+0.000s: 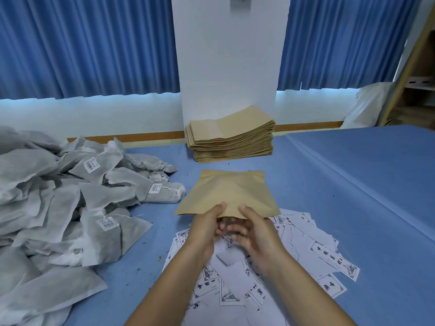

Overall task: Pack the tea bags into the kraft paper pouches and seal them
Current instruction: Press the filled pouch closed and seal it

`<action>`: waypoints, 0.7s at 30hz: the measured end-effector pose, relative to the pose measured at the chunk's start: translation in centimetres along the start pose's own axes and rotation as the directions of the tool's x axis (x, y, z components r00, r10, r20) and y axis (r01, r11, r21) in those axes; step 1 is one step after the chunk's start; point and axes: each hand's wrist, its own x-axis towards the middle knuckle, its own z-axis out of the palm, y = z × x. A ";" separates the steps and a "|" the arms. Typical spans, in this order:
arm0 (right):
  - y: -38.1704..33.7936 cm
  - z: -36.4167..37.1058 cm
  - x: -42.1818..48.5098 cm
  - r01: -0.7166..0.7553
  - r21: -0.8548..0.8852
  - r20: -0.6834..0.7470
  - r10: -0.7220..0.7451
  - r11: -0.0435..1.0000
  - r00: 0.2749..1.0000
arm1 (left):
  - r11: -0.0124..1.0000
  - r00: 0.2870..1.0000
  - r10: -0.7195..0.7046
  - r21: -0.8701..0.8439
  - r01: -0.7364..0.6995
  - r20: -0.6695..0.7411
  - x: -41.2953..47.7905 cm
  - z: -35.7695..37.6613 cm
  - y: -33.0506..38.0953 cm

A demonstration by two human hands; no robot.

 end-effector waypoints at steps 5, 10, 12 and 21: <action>0.6 0.3 0.1 -0.013 -0.015 -0.104 0.011 1.000 0.994 | 0.989 0.997 0.075 0.127 -0.072 -0.015 -0.6 0.4 -1.7; 0.0 -0.7 0.9 -0.048 -0.018 -0.158 0.045 0.999 0.986 | 0.996 0.990 0.064 0.062 -0.057 -0.123 -0.5 0.5 -1.5; 0.1 -0.7 0.9 -0.053 0.015 -0.164 0.054 0.999 0.985 | 0.995 0.989 0.091 0.040 -0.087 -0.120 -0.5 0.3 -1.3; 0.4 -0.4 1.0 -0.082 -0.009 -0.148 0.080 0.997 0.986 | 1.000 0.991 -0.002 0.024 0.006 -0.134 -0.5 0.2 -1.2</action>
